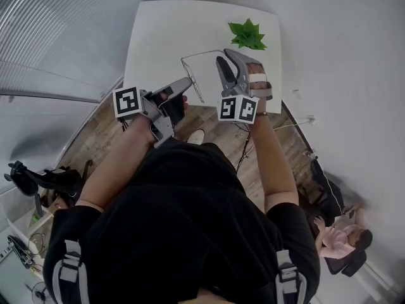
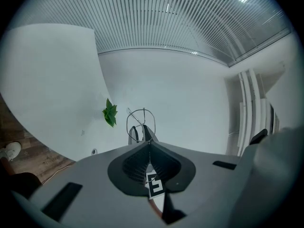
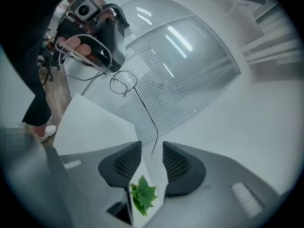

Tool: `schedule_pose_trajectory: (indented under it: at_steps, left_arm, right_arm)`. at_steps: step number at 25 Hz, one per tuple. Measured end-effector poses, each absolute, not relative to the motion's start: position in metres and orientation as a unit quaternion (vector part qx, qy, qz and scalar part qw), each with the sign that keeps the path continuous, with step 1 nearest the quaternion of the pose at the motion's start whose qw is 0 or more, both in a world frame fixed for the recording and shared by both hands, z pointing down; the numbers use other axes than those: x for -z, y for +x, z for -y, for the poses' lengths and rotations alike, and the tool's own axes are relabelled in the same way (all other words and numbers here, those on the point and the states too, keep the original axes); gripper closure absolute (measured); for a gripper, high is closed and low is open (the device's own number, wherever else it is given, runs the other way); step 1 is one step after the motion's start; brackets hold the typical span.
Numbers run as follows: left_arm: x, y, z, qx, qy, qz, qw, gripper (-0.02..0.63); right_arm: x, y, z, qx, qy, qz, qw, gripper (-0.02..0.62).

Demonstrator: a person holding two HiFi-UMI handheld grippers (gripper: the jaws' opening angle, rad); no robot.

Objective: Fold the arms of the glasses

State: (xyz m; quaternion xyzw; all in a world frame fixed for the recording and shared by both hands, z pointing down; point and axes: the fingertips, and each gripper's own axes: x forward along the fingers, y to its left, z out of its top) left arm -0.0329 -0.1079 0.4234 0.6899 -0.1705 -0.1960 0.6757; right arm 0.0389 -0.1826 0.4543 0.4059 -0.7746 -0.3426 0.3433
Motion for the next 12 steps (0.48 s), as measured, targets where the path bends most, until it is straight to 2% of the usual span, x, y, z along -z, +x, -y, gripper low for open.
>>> schedule_pose_trajectory:
  at_steps: [5,12]
  left_arm:
    - [-0.4231,-0.0327,0.1076,0.197,0.689,0.171,0.676,0.594]
    - [-0.4235,-0.0326,0.1076,0.198,0.689,0.169,0.676,0.593]
  right_arm:
    - [-0.4596,0.042,0.1884,0.333,0.411,0.773,0.351,0.454]
    - [-0.4582,0.0456,0.192,0.338,0.419,0.766,0.352,0.531]
